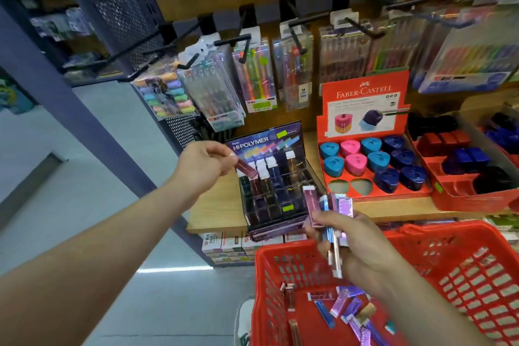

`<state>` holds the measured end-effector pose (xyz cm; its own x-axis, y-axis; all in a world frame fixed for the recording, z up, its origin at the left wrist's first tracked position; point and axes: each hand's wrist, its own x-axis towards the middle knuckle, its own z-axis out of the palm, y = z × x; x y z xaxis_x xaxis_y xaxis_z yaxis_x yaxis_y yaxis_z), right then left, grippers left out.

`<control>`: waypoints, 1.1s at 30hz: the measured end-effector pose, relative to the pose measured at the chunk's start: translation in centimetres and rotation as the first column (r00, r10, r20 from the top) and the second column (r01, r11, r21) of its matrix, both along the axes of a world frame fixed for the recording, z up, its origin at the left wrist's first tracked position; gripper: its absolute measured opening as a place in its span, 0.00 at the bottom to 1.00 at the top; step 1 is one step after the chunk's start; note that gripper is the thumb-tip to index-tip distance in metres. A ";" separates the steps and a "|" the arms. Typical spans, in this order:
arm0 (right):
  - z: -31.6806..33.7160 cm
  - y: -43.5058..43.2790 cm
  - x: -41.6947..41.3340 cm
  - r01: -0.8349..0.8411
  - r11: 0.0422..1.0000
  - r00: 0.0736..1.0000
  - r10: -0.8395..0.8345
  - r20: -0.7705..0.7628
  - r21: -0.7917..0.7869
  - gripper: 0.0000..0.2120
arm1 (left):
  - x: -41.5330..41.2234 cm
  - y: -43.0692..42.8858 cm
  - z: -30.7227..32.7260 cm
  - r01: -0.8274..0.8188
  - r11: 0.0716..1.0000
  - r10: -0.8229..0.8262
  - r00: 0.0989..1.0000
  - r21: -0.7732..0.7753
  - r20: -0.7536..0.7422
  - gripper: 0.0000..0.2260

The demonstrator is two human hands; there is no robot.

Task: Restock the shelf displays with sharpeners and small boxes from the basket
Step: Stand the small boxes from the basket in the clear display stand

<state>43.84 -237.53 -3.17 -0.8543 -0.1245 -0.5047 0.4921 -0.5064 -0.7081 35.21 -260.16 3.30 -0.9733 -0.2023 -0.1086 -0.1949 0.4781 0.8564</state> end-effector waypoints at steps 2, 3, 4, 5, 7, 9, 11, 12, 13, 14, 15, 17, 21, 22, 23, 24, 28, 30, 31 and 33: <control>-0.3 0.0 -1.1 -0.028 0.998 0.999 0.030 -0.029 0.054 0.10 | -1.1 -1.1 -0.5 0.005 0.999 -0.004 1.000 -0.045 0.011 0.03; -0.4 0.0 -1.5 -0.043 0.996 0.998 0.046 -0.042 0.080 0.10 | -1.5 -1.5 -0.9 0.015 0.999 -0.015 1.000 -0.046 0.015 0.03; -0.6 0.1 -1.8 -0.054 0.993 0.997 0.060 -0.051 0.106 0.09 | -1.8 -1.7 -1.2 0.032 0.999 -0.032 0.999 -0.040 0.016 0.02; -0.8 0.2 -2.0 -0.063 0.989 0.996 0.070 -0.054 0.130 0.08 | -2.2 -1.9 -1.7 0.052 0.998 -0.051 0.999 -0.038 0.014 0.02; -1.4 0.4 -2.2 -0.076 0.985 0.995 0.084 -0.046 0.154 0.08 | -2.7 -2.2 -2.5 0.089 0.993 -0.089 0.996 -0.078 0.005 0.02; -2.1 0.5 -2.1 -0.073 0.986 0.996 0.078 -0.032 0.147 0.09 | -3.0 -2.0 -3.1 0.130 0.985 -0.131 0.991 -0.115 0.000 0.03; -2.6 0.6 -2.0 -0.066 0.988 0.997 0.070 -0.025 0.141 0.09 | -3.0 -1.5 -3.7 0.168 0.972 -0.170 0.985 -0.165 -0.001 0.05; -2.8 0.6 -1.9 -0.065 0.988 0.997 0.068 -0.022 0.141 0.10 | -3.0 -1.2 -4.0 0.181 0.964 -0.185 0.983 -0.197 -0.002 0.06; -3.0 0.6 -1.8 -0.063 0.988 0.998 0.066 -0.020 0.138 0.11 | -3.0 -0.9 -4.3 0.191 0.951 -0.198 0.980 -0.245 -0.007 0.06; -3.1 0.5 -1.7 -0.062 0.989 0.998 0.065 -0.017 0.133 0.12 | -3.0 -0.7 -4.5 0.197 0.931 -0.213 0.977 -0.308 -0.020 0.06; -3.2 0.5 -1.7 -0.061 0.990 0.998 0.063 -0.011 0.127 0.12 | -3.0 -0.5 -4.6 0.199 0.908 -0.227 0.973 -0.370 -0.035 0.05; -3.1 0.4 -1.5 -0.053 0.992 0.999 0.052 0.008 0.119 0.08 | -2.9 -0.3 -4.7 0.206 0.871 -0.257 0.965 -0.447 -0.056 0.04; -2.9 0.2 -1.3 -0.036 0.996 0.999 0.035 0.014 0.084 0.09 | -2.8 0.2 -5.5 0.240 0.755 -0.356 0.932 -0.610 -0.074 0.05; -2.8 0.1 -1.3 -0.032 0.997 0.999 0.031 0.008 0.074 0.11 | -2.8 0.3 -5.8 0.226 0.729 -0.375 0.922 -0.647 -0.100 0.07; -2.8 0.1 -1.3 -0.032 0.997 0.999 0.032 0.002 0.071 0.12 | -2.8 0.3 -6.1 0.208 0.699 -0.392 0.911 -0.684 -0.124 0.07; -2.7 0.0 -1.2 -0.036 0.997 0.999 0.036 -0.001 0.074 0.12 | -2.9 0.3 -6.4 0.197 0.662 -0.413 0.901 -0.723 -0.134 0.08; -2.5 -0.2 -1.0 -0.065 0.995 0.998 0.067 -0.020 0.080 0.09 | -2.9 0.4 -7.2 0.245 0.467 -0.507 0.862 -0.850 -0.029 0.08; -2.4 -0.4 -1.0 -0.072 0.994 0.997 0.075 -0.034 0.084 0.11 | -2.9 0.6 -7.3 0.266 0.429 -0.522 0.853 -0.863 0.004 0.08; -2.3 -0.5 -1.0 -0.072 0.993 0.996 0.076 -0.039 0.091 0.11 | -2.8 0.8 -7.1 0.267 0.423 -0.512 0.859 -0.866 0.014 0.09; -2.1 -0.7 -0.9 -0.064 0.991 0.996 0.070 -0.047 0.114 0.12 | -2.8 1.3 -6.0 0.284 0.462 -0.458 0.888 -0.840 0.049 0.11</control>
